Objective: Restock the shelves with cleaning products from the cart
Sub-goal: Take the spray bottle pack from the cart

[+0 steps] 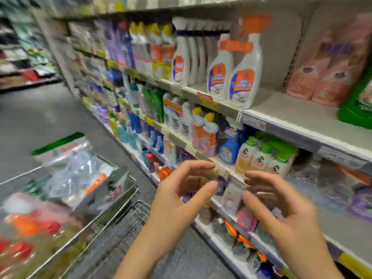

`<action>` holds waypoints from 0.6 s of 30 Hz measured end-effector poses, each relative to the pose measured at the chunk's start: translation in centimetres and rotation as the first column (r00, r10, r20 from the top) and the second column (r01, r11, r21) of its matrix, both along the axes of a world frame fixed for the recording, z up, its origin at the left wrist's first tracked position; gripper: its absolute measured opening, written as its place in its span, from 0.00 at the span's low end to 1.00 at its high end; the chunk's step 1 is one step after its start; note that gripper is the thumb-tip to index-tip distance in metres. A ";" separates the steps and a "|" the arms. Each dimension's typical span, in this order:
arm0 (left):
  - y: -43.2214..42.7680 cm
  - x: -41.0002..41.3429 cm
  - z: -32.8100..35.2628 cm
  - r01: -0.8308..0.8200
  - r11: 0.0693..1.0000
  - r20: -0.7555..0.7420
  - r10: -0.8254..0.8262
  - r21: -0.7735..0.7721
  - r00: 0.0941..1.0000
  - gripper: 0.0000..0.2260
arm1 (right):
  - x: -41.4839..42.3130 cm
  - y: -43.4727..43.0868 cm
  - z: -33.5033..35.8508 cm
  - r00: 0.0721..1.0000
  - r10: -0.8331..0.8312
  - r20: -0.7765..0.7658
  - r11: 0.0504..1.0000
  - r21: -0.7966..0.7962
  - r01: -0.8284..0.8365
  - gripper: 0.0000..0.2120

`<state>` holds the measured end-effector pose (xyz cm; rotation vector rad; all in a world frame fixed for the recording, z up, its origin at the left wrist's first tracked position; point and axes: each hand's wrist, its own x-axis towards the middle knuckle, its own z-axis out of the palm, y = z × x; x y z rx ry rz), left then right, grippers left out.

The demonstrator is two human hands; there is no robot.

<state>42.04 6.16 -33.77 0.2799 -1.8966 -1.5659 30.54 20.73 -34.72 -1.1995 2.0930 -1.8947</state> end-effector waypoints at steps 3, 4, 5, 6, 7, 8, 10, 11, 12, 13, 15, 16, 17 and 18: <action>-2.9 3.7 -0.7 -0.133 0.991 0.052 0.133 -0.005 0.990 0.09 | 1.8 -4.6 -0.4 0.984 0.177 0.009 0.984 0.016 -0.177 0.15; -4.0 4.8 -1.0 -0.181 0.983 0.066 0.181 -0.003 0.981 0.09 | 2.4 -6.3 -0.7 0.974 0.228 0.005 0.973 0.030 -0.228 0.15; -5.2 6.0 -1.3 -0.232 0.973 0.078 0.231 0.005 0.970 0.09 | 3.0 -8.0 -0.9 0.962 0.272 0.008 0.962 0.038 -0.272 0.15; -6.3 7.2 -1.6 -0.282 0.959 0.090 0.280 0.014 0.956 0.09 | 3.6 -9.8 -1.2 0.951 0.309 0.022 0.950 0.043 -0.310 0.15; -7.6 8.3 -1.9 -0.328 0.944 0.102 0.325 0.018 0.940 0.08 | 4.2 -11.6 -1.5 0.939 0.342 0.043 0.938 0.048 -0.344 0.14; -8.9 9.3 -2.3 -0.375 0.927 0.113 0.372 0.011 0.921 0.08 | 4.8 -13.5 -1.7 0.925 0.374 0.063 0.924 0.054 -0.377 0.14; -11.8 11.5 -3.0 -0.465 0.885 0.123 0.462 -0.009 0.878 0.09 | 6.1 -17.5 -2.2 0.890 0.447 0.091 0.887 0.085 -0.454 0.15; -13.4 12.5 -3.4 -0.496 0.869 0.130 0.493 -0.010 0.861 0.09 | 6.8 -19.4 -2.3 0.873 0.481 0.085 0.865 0.116 -0.488 0.15; -15.1 13.5 -3.7 -0.511 0.859 0.144 0.507 -0.007 0.850 0.09 | 7.5 -21.3 -2.3 0.856 0.513 0.070 0.842 0.152 -0.517 0.15; -16.7 14.2 -4.1 -0.520 0.854 0.162 0.514 -0.002 0.843 0.09 | 8.1 -23.2 -2.4 0.837 0.543 0.062 0.818 0.183 -0.544 0.16; -19.8 15.5 -5.0 -0.554 0.832 0.182 0.544 0.007 0.819 0.09 | 9.2 -26.6 -2.6 0.802 0.592 0.078 0.777 0.209 -0.594 0.16; -21.3 15.9 -5.6 -0.582 0.813 0.191 0.569 0.015 0.800 0.08 | 9.5 -28.1 -2.8 0.789 0.607 0.099 0.762 0.209 -0.613 0.16; -22.6 16.3 -6.2 -0.613 0.790 0.206 0.596 0.020 0.776 0.08 | 9.8 -29.6 -3.0 0.778 0.616 0.121 0.750 0.211 -0.627 0.16; -23.9 16.5 -6.9 -0.643 0.766 0.228 0.623 0.018 0.748 0.08 | 10.0 -31.0 -3.4 0.770 0.623 0.138 0.739 0.217 -0.637 0.15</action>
